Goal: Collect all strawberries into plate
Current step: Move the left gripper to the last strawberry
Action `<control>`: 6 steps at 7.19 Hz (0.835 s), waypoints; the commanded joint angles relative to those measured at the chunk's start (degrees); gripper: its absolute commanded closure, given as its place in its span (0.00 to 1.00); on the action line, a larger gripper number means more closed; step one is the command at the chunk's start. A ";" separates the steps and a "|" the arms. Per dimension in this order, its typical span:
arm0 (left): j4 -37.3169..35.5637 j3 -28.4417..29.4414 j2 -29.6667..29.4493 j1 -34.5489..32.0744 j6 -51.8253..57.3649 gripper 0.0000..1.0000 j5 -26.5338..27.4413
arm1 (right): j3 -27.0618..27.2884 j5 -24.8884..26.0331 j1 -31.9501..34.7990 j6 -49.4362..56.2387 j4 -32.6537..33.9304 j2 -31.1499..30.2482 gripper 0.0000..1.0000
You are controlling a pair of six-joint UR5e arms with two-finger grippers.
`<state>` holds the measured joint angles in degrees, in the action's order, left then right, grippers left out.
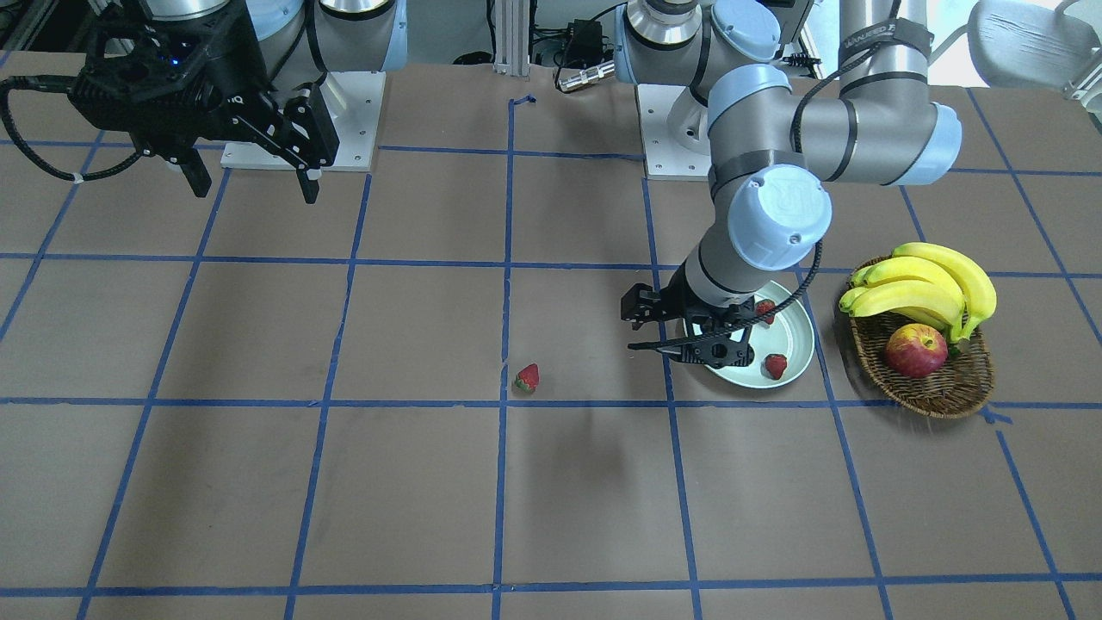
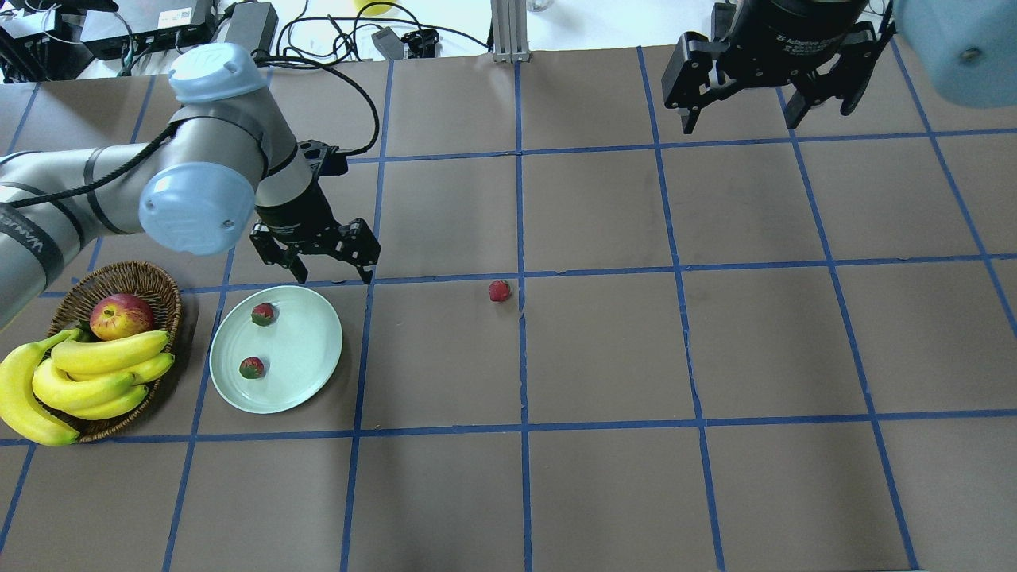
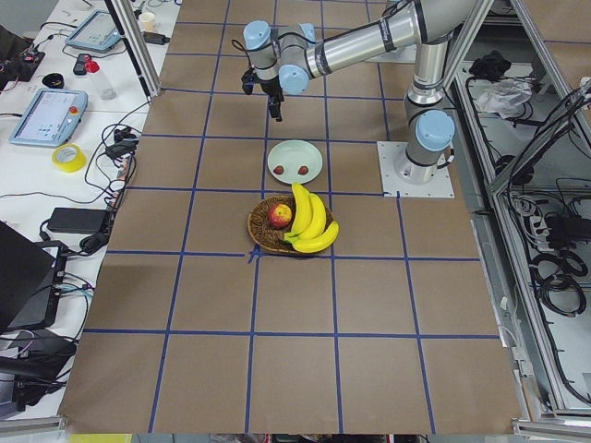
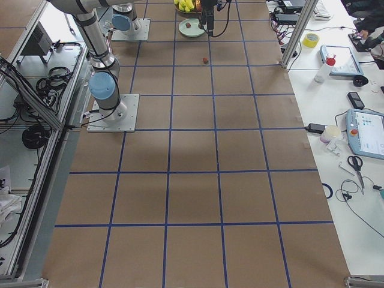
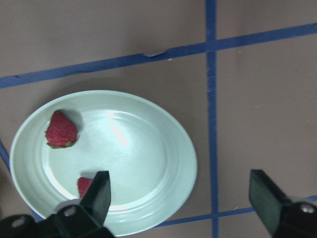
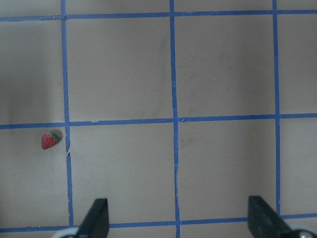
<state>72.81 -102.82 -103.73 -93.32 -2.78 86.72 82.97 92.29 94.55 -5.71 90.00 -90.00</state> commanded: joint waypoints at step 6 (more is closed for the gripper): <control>-21.20 -0.62 -11.38 -13.64 -33.17 0.00 -7.53 | 0.00 0.08 -0.07 0.00 -0.09 0.00 0.00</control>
<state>54.15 -103.37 -112.68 -106.17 -33.81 79.08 82.97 92.35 94.48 -5.71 89.98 -90.00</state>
